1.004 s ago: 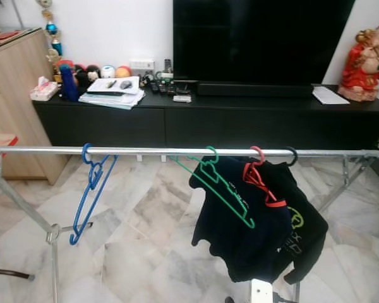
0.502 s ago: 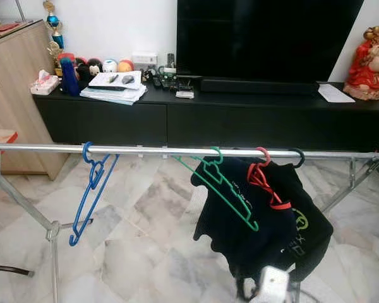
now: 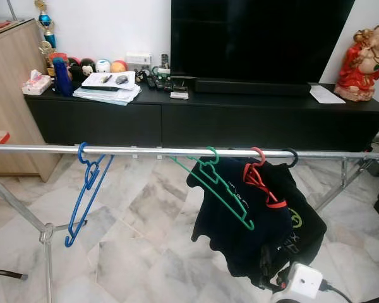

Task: Hang hanger

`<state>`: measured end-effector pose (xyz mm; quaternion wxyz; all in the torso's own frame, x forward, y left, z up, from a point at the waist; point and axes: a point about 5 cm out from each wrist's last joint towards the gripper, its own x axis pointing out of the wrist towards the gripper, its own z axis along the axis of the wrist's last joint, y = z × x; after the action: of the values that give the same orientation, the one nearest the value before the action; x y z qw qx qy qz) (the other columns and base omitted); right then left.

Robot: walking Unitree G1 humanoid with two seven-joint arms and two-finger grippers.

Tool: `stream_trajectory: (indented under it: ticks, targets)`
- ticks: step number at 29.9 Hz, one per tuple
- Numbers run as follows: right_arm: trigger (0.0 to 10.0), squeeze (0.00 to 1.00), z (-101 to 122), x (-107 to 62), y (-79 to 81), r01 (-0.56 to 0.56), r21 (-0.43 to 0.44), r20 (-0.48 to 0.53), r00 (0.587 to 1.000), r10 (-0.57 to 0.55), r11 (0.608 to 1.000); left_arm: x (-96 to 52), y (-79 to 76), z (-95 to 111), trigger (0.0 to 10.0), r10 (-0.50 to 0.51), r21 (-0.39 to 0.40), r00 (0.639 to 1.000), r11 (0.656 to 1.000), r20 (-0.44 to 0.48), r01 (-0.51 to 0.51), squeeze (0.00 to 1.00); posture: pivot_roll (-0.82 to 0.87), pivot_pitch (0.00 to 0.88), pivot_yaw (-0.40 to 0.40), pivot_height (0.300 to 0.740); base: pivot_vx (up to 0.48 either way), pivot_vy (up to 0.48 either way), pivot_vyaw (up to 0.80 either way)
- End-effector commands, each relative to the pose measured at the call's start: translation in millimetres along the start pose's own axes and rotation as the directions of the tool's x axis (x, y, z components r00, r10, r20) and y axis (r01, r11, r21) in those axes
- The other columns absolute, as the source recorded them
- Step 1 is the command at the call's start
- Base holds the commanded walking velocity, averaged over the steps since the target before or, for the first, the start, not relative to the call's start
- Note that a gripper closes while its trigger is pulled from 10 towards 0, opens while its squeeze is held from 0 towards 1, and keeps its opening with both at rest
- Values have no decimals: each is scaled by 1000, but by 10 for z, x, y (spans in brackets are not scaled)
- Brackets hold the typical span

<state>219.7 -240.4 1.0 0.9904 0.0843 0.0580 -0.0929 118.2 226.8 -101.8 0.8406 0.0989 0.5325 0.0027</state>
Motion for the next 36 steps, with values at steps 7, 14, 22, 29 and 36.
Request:
stream_trajectory:
  ticks: [7,14,22,29,36]
  targets:
    - [10000,0,415,174,275,-148,-105,114,981,160,983,38,-667,260,10000,-134,-23,990,991,42,135,0,-94,0,-76,740,0,0,0]
    - [10000,0,614,158,810,-322,-113,104,937,334,940,35,-581,193,10000,-126,1,992,992,31,126,0,-81,0,-80,740,0,0,0]
    - [10000,0,760,242,945,-276,-45,139,950,280,960,32,-524,149,10000,-124,15,992,992,23,124,0,-82,0,-77,740,0,-309,0]
    - [10000,0,806,304,875,-179,-59,104,977,184,982,33,-554,175,10000,-133,24,991,991,30,132,0,-88,0,-78,740,0,-478,0]
    - [10000,0,836,323,912,-187,-67,91,977,193,980,27,-609,150,10000,-133,9,991,991,21,133,0,-80,0,-87,740,0,-169,0]
